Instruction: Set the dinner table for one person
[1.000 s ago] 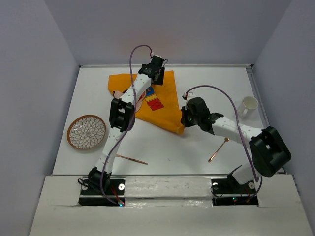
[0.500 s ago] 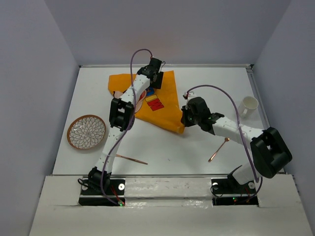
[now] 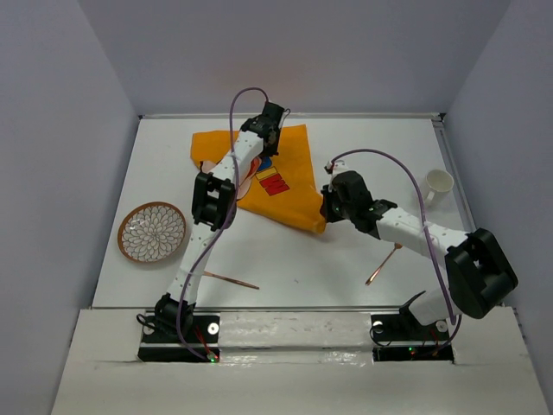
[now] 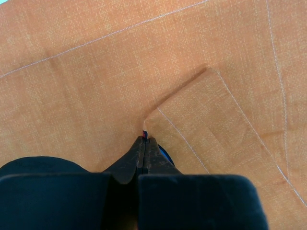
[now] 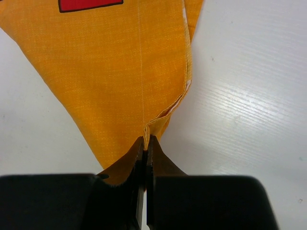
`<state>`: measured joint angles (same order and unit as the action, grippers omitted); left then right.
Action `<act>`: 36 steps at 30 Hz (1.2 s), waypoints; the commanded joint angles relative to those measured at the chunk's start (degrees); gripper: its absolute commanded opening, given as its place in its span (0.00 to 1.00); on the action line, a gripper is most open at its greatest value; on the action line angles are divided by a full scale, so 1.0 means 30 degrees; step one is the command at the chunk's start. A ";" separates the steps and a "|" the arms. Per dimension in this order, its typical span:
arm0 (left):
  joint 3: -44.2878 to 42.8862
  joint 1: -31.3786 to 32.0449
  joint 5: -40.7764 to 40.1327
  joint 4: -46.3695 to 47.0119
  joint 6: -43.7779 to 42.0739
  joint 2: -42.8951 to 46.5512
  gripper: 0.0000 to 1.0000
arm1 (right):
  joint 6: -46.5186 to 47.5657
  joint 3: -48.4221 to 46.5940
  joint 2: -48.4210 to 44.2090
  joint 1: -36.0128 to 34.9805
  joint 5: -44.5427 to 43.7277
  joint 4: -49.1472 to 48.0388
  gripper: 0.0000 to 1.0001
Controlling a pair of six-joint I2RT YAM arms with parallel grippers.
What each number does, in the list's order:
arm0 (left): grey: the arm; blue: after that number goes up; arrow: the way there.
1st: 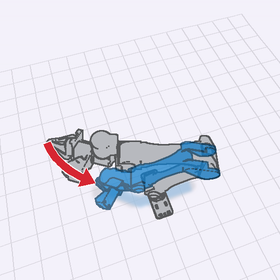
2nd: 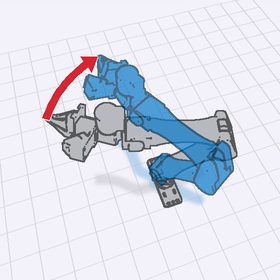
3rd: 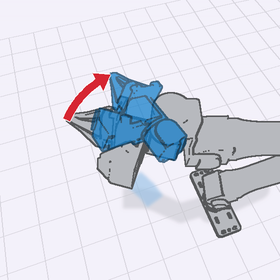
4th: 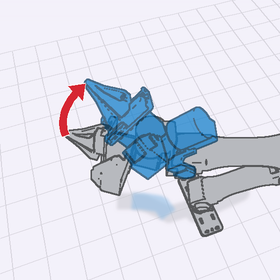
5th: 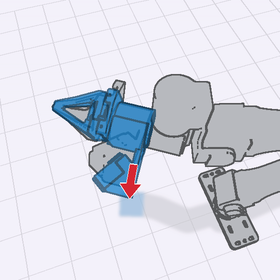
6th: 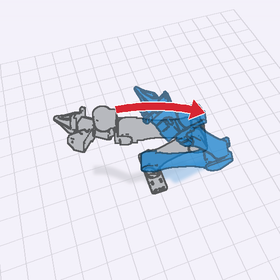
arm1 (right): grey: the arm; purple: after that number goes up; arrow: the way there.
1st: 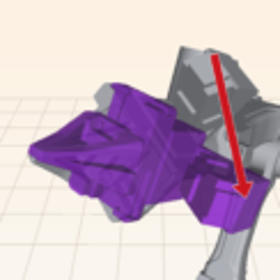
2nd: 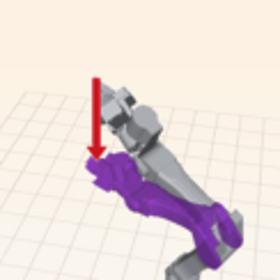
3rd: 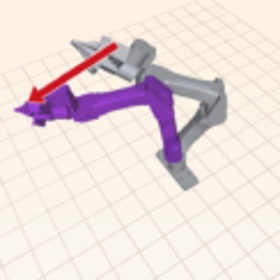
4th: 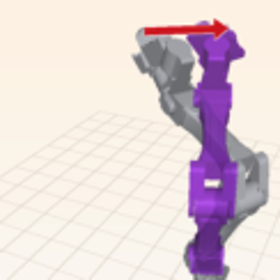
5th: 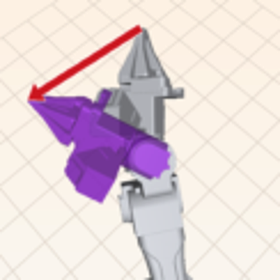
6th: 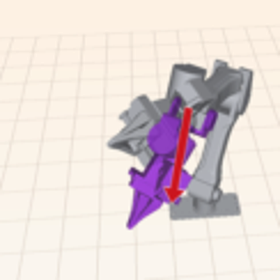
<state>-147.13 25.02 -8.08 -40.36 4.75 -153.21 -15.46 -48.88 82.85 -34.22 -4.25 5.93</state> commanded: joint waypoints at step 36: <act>-0.8144 1.3195 -1.5524 -0.4655 0.2052 0.8417 0.32 | -0.1552 -0.0110 -0.4323 0.4931 -0.4676 0.1330 0.06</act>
<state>-171.19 61.89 -39.00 -55.02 13.34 -124.42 -16.51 -47.44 71.66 -22.79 -16.34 6.13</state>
